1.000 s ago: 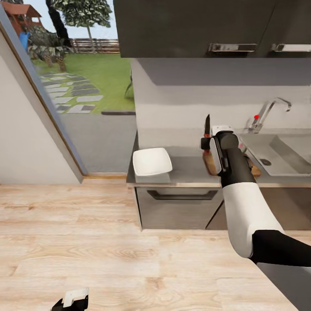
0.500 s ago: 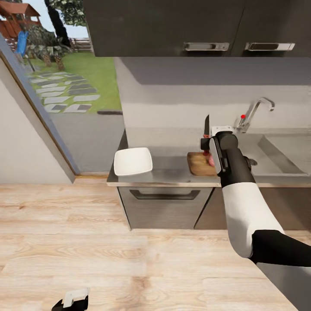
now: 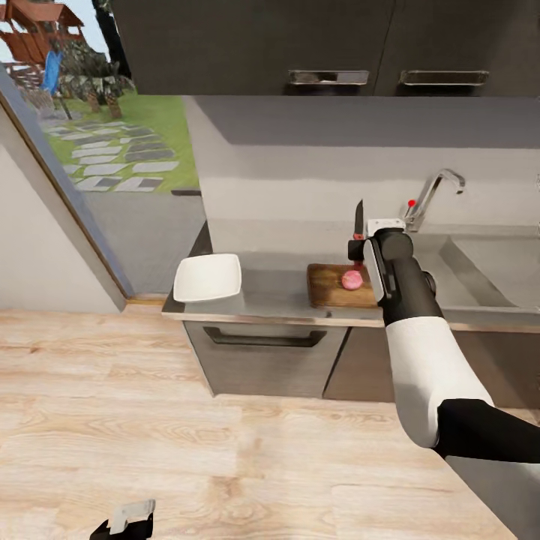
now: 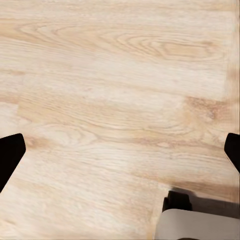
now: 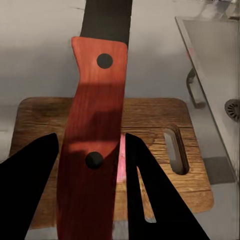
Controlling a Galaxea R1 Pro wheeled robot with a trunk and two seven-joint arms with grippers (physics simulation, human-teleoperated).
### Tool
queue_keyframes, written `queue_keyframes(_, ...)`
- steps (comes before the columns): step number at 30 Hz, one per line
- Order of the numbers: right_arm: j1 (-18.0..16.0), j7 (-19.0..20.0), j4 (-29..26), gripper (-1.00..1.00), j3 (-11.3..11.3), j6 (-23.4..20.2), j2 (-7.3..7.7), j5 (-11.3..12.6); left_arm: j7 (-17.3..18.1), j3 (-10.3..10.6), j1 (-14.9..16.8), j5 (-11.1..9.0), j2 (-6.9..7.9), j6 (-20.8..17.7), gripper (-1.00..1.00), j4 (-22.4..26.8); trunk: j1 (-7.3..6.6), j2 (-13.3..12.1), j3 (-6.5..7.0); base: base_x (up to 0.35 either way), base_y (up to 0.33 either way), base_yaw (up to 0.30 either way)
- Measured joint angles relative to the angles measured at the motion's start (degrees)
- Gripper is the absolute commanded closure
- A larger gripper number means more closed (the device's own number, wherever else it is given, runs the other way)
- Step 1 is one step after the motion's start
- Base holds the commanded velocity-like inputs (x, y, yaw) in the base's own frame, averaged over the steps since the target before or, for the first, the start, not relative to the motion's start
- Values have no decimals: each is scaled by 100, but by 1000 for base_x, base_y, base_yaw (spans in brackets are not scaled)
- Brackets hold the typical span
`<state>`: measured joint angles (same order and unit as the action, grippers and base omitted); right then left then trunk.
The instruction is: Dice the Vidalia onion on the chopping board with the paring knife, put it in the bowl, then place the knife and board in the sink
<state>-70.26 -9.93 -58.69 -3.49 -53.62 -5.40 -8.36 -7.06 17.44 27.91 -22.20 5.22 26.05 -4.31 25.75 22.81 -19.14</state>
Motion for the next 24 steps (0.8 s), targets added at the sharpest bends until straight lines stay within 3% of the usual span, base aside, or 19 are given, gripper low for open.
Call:
queue_keyframes(11, 0, 8, 1, 100, 3, 0, 1, 0, -1, 0, 2, 1, 0, 2, -100, -5, 0, 1, -1, 0, -65, 2)
queue_keyframes(24, 0, 20, 8, 100, 2, 0, 0, 0, 0, 0, -1, 1, 0, 1, -100, -2, -1, 1, -1, 91, -232, 0)
